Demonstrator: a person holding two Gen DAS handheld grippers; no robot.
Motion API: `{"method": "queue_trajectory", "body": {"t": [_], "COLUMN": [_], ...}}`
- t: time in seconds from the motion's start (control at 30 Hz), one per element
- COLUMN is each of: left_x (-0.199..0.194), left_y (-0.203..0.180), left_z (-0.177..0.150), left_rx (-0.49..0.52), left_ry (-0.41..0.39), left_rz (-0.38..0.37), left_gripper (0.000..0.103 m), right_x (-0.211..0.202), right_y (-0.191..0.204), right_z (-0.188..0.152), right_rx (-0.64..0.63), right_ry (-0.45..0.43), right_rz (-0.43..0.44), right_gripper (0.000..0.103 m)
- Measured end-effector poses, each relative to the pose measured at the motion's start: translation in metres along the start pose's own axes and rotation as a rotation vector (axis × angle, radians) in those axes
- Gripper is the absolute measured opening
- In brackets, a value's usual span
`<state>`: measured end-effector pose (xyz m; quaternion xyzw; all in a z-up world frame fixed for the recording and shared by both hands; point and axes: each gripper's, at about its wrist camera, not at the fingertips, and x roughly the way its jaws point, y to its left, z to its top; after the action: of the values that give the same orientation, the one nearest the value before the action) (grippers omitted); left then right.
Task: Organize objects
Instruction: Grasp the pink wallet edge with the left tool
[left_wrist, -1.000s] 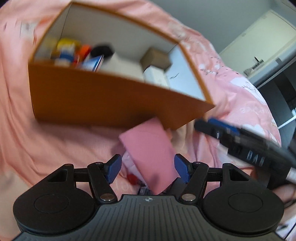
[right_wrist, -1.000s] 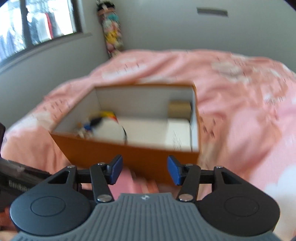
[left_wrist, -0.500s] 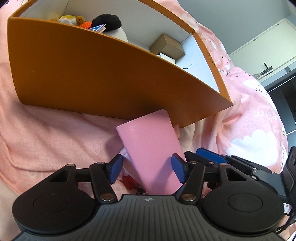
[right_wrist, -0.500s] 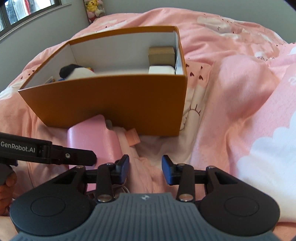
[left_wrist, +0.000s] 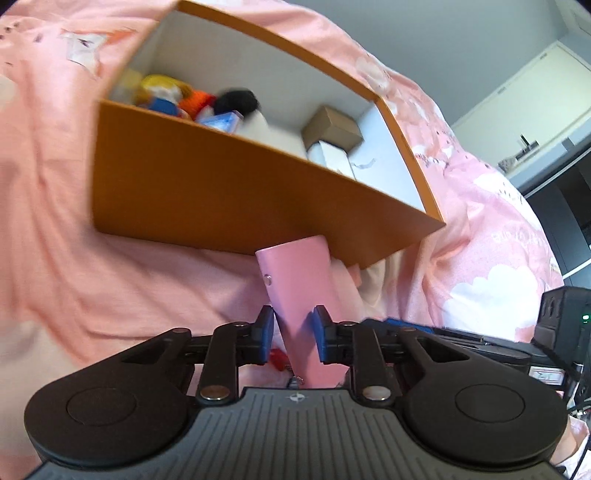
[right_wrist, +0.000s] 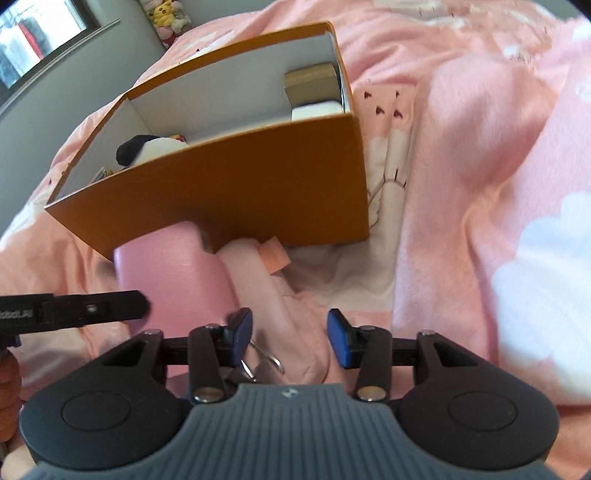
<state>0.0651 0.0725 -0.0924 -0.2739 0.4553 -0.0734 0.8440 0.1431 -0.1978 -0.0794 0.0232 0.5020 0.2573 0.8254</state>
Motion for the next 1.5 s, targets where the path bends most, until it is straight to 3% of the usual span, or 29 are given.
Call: {"method": "queue_trajectory", "body": {"t": [0.3, 0.37, 0.4, 0.7, 1.0, 1.13, 1.5], "left_x": [-0.012, -0.012, -0.013, -0.019, -0.031, -0.038, -0.047], "left_y": [0.017, 0.022, 0.023, 0.027, 0.026, 0.027, 0.028], "left_z": [-0.011, -0.013, -0.013, -0.016, -0.017, -0.017, -0.02], "left_rx": [-0.035, -0.049, -0.049, -0.042, -0.036, -0.033, -0.03], "left_ry": [0.03, 0.033, 0.03, 0.005, -0.045, -0.063, -0.073], "left_rz": [0.061, 0.063, 0.064, 0.077, 0.072, 0.069, 0.031], "left_gripper": [0.024, 0.024, 0.024, 0.024, 0.022, 0.018, 0.016], "right_x": [0.014, 0.016, 0.016, -0.009, -0.046, -0.058, -0.073], "right_y": [-0.017, -0.019, -0.018, 0.012, 0.036, 0.045, 0.059], "right_z": [-0.01, -0.01, -0.011, -0.01, 0.002, 0.009, 0.014], "right_rx": [0.145, 0.166, 0.161, 0.056, 0.015, 0.009, -0.004], "right_ry": [0.137, 0.144, 0.141, 0.033, -0.068, -0.092, -0.086], "right_rz": [0.077, 0.086, 0.075, 0.039, 0.105, 0.153, 0.178], "right_gripper": [0.056, 0.052, 0.045, 0.037, 0.028, 0.017, 0.016]}}
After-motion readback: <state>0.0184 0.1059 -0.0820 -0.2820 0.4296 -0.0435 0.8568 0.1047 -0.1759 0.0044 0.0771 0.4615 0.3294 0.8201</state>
